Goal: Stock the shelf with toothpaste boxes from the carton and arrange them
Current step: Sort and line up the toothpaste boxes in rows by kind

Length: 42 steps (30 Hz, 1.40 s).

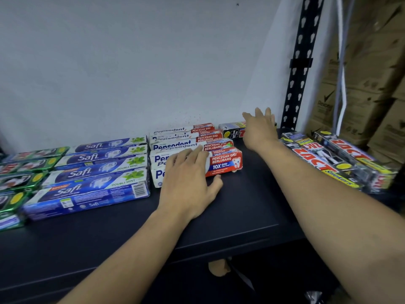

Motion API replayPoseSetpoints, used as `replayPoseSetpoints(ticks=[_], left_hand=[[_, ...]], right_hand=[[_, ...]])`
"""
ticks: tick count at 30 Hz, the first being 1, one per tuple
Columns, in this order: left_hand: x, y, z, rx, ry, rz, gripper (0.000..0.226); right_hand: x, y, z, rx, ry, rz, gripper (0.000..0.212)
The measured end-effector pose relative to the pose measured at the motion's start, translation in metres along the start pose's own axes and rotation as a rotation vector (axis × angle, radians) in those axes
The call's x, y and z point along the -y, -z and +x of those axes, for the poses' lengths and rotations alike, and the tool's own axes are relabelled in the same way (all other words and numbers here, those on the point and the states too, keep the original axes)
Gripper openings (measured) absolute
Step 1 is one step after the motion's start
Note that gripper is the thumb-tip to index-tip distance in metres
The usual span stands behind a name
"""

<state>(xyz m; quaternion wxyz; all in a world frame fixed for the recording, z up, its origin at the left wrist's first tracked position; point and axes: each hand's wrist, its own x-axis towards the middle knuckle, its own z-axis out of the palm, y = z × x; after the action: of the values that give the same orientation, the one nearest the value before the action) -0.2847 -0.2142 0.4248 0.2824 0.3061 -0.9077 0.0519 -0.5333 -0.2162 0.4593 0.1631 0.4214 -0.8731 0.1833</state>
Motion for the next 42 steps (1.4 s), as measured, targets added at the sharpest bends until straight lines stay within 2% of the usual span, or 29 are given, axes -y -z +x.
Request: replayPoseSetpoints(ticks=[5, 9, 13, 15, 17, 22, 26, 29, 33, 39, 42], left_hand=[[-0.002, 0.004, -0.002, -0.031, -0.020, 0.024, 0.060], [-0.007, 0.014, -0.003, -0.071, -0.095, -0.019, 0.047], [-0.013, 0.025, -0.013, -0.095, -0.176, -0.133, 0.038], [-0.016, 0.030, -0.021, -0.046, -0.129, -0.230, 0.039], [-0.020, 0.031, -0.032, 0.077, -0.112, -0.284, 0.040], [-0.021, 0.030, -0.058, 0.320, -0.058, -0.258, 0.050], [-0.027, 0.034, -0.073, 0.374, -0.056, -0.235, 0.054], [-0.028, 0.038, -0.078, 0.363, -0.034, -0.252, 0.053], [-0.028, 0.045, -0.083, 0.305, 0.005, -0.330, 0.042], [-0.043, 0.059, -0.093, 0.141, 0.112, -0.637, 0.034], [-0.056, 0.066, -0.098, 0.137, 0.150, -0.853, 0.032]], right_hand=[[-0.006, 0.043, -0.018, 0.027, 0.061, 0.194, 0.062], [-0.033, 0.083, -0.052, 0.012, 0.027, 0.146, 0.055], [-0.059, 0.115, -0.107, 0.025, 0.002, 0.103, 0.038], [-0.070, 0.124, -0.132, 0.022, -0.018, 0.067, 0.034], [-0.078, 0.128, -0.154, 0.009, -0.016, -0.002, 0.036], [-0.084, 0.116, -0.198, -0.032, 0.014, -0.177, 0.040], [-0.080, 0.104, -0.216, -0.009, -0.002, -0.053, 0.036], [-0.072, 0.105, -0.232, -0.081, -0.004, -0.020, 0.029], [-0.061, 0.116, -0.258, -0.086, -0.037, 0.158, 0.038], [-0.038, 0.121, -0.292, -0.092, -0.014, 0.545, 0.061], [-0.025, 0.121, -0.298, -0.024, -0.036, 0.787, 0.050]])
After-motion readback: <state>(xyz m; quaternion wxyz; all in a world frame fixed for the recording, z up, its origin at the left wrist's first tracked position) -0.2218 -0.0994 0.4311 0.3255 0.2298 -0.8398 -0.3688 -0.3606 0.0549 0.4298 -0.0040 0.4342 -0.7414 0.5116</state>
